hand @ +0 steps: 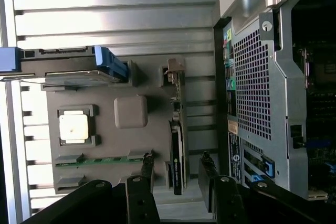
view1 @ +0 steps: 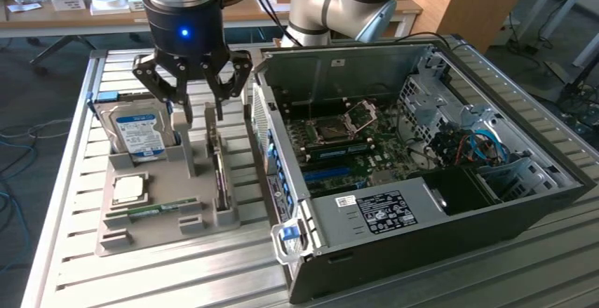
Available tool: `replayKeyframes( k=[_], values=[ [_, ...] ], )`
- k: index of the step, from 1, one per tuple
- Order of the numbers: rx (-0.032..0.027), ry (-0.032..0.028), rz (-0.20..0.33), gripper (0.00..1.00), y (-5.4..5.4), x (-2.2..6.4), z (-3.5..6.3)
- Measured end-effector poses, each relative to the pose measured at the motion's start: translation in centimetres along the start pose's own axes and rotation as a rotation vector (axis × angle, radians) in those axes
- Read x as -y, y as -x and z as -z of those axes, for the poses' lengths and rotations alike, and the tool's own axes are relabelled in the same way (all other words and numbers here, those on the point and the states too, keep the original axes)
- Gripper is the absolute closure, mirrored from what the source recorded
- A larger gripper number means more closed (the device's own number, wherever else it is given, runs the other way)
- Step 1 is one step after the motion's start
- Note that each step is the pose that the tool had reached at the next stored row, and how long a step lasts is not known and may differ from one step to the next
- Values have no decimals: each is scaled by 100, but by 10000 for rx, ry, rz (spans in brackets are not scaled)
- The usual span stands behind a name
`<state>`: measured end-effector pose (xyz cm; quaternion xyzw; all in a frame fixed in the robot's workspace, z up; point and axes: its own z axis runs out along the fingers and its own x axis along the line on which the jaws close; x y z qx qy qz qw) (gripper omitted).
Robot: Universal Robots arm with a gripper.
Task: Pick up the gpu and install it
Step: 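Pick up the gpu and move the gpu toward the slot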
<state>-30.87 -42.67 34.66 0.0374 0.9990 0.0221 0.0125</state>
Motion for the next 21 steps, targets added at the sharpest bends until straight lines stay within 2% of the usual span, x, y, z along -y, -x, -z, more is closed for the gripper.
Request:
replayKeyframes(
  k=[8,15,21],
  values=[
    [0,0,0,53,-2,4,-88],
    [0,0,0,53,-2,5,-101],
    [0,0,0,53,-4,7,-159]
  ],
)
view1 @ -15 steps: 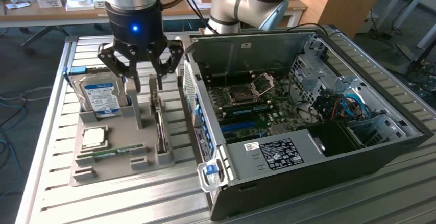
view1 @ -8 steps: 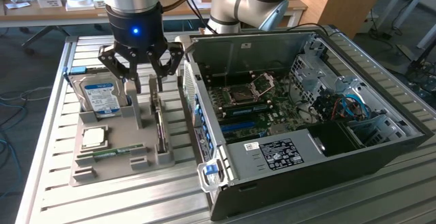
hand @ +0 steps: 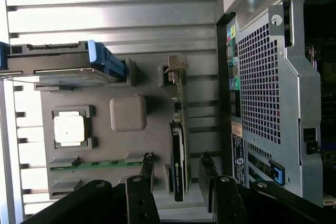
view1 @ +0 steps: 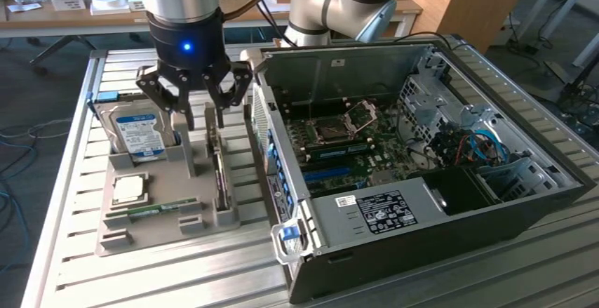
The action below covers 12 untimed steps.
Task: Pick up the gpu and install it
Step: 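Pick up the gpu and move the gpu toward the slot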
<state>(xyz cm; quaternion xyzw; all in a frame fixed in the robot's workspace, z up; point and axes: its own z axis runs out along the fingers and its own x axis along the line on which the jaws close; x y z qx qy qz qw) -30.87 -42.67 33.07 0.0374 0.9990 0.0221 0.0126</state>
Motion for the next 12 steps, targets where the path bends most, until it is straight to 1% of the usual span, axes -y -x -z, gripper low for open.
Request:
replayKeyframes(
  k=[7,12],
  values=[
    [-1,-1,0,53,-2,3,-75],
    [-2,-2,0,53,-3,5,-107]
  ],
)
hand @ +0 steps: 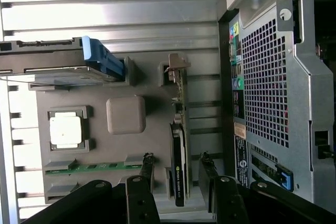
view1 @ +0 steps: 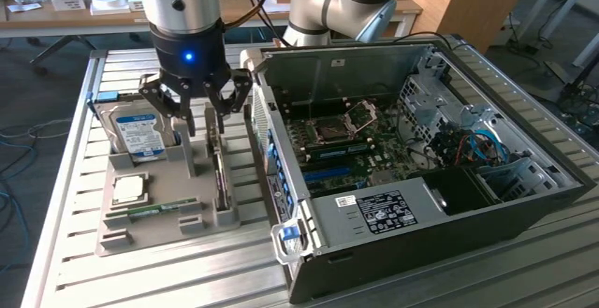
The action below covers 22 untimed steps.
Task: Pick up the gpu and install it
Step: 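Pick up the gpu and move the gpu toward the slot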
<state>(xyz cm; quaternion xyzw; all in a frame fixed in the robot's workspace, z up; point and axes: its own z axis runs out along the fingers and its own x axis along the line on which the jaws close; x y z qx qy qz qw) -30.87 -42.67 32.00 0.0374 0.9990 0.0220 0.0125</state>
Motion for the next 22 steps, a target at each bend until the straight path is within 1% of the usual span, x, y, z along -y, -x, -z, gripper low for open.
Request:
replayKeyframes(
  k=[5,11,17,22],
  values=[
    [2,2,-2,53,-1,3,-3],
    [0,1,0,53,4,42,-2],
    [1,2,0,53,12,98,0],
    [2,2,-2,53,13,111,-6]
  ],
)
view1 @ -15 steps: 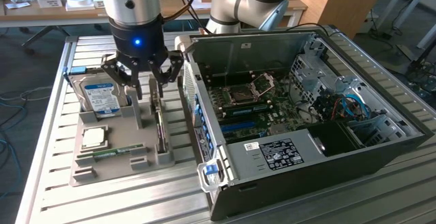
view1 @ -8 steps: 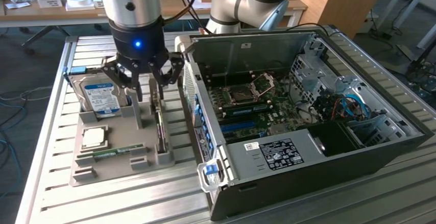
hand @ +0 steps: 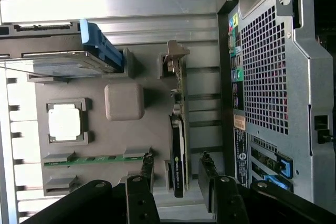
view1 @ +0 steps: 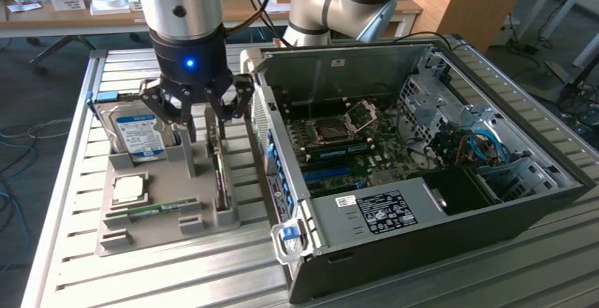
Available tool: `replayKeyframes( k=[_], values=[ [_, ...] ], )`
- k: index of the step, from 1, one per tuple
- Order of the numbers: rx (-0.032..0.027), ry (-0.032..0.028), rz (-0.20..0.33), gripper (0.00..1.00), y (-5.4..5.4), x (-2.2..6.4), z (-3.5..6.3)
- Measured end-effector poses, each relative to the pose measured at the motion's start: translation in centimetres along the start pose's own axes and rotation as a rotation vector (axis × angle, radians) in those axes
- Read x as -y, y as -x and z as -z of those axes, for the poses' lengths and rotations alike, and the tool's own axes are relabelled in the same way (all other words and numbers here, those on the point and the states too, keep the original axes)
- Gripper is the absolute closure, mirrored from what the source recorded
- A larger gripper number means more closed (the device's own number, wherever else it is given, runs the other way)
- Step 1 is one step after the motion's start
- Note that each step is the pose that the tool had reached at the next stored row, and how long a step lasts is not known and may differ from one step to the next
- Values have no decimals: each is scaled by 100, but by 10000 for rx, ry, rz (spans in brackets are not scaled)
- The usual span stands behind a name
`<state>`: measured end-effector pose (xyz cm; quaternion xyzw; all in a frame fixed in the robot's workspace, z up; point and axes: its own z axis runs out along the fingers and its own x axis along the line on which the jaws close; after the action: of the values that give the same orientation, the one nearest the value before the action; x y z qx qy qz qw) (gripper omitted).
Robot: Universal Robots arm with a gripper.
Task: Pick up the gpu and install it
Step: 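Pick up the gpu and move the gpu toward the slot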
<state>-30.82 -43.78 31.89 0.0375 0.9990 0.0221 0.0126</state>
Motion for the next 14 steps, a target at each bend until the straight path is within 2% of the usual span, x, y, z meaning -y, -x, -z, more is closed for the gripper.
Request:
replayKeyframes(
  k=[14],
  values=[
    [-2,-1,2,53,-4,10,-200]
  ],
)
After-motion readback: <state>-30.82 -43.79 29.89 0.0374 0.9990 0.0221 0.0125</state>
